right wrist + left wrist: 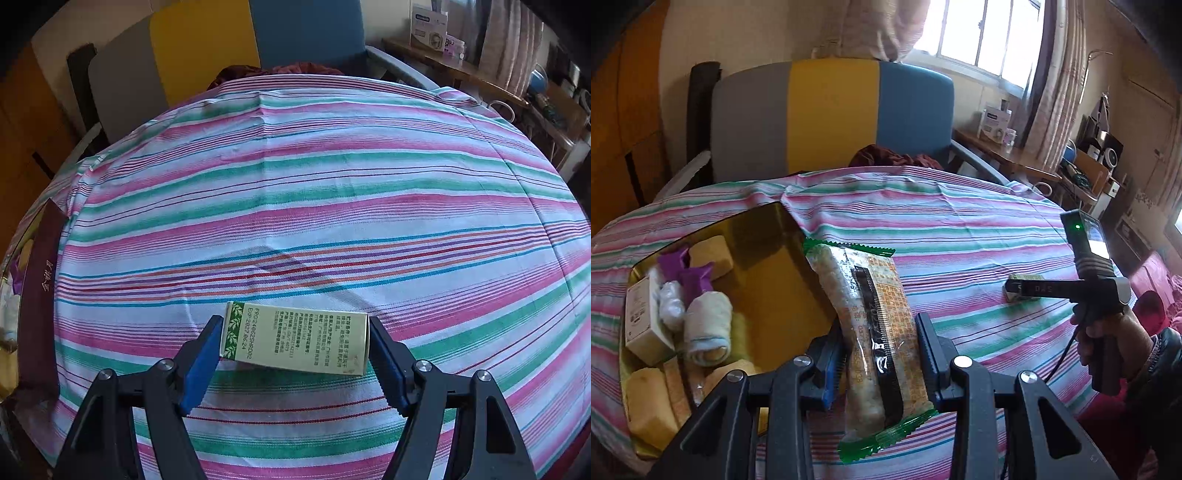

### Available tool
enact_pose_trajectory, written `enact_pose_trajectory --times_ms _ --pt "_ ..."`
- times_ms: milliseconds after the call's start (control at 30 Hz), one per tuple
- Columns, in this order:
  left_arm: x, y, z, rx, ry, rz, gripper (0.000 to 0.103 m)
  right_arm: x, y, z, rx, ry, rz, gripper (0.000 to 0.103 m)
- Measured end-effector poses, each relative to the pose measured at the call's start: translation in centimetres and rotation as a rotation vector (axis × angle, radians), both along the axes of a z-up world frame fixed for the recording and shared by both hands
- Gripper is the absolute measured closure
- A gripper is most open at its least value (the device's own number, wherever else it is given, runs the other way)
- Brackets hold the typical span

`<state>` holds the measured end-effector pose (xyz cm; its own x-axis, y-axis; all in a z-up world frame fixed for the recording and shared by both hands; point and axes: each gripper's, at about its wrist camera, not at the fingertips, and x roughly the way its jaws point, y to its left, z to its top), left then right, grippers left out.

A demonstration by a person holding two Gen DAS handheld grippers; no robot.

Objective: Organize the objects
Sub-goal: 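Carry the cracker packet into the gold tray and open the left tool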

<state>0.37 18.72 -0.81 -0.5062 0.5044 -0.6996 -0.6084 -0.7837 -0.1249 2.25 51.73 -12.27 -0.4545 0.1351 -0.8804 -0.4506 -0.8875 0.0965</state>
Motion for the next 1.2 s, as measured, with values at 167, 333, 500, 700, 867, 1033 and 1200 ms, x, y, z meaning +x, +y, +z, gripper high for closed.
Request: enact_pose_trajectory --times_ms 167,333,500,700,867,1033,1200 --pt "-1.1 -1.8 -0.6 -0.001 -0.018 0.051 0.067 0.0 -0.2 0.1 0.012 -0.001 0.005 0.028" --pt "-3.6 -3.9 -1.6 0.028 -0.091 0.105 0.067 0.0 -0.3 0.1 0.025 -0.004 0.014 0.028" --pt "-8.0 -6.2 -3.2 0.059 -0.220 0.166 0.067 -0.1 -0.3 0.1 0.031 -0.008 0.022 0.028" --pt "-13.8 -5.7 -4.4 0.051 -0.288 0.205 0.067 -0.1 -0.3 0.1 0.036 -0.013 0.031 0.028" --pt "-18.1 -3.1 -5.5 0.019 -0.294 0.228 0.067 -0.2 -0.4 0.1 0.034 -0.016 0.033 0.028" --pt "-22.1 -1.6 -6.8 -0.017 -0.297 0.267 0.066 -0.3 -0.3 0.0 0.032 -0.017 0.036 0.028" --pt "-23.6 -2.2 -7.5 -0.021 -0.331 0.319 0.063 -0.5 -0.3 0.0 0.034 -0.017 0.037 0.028"
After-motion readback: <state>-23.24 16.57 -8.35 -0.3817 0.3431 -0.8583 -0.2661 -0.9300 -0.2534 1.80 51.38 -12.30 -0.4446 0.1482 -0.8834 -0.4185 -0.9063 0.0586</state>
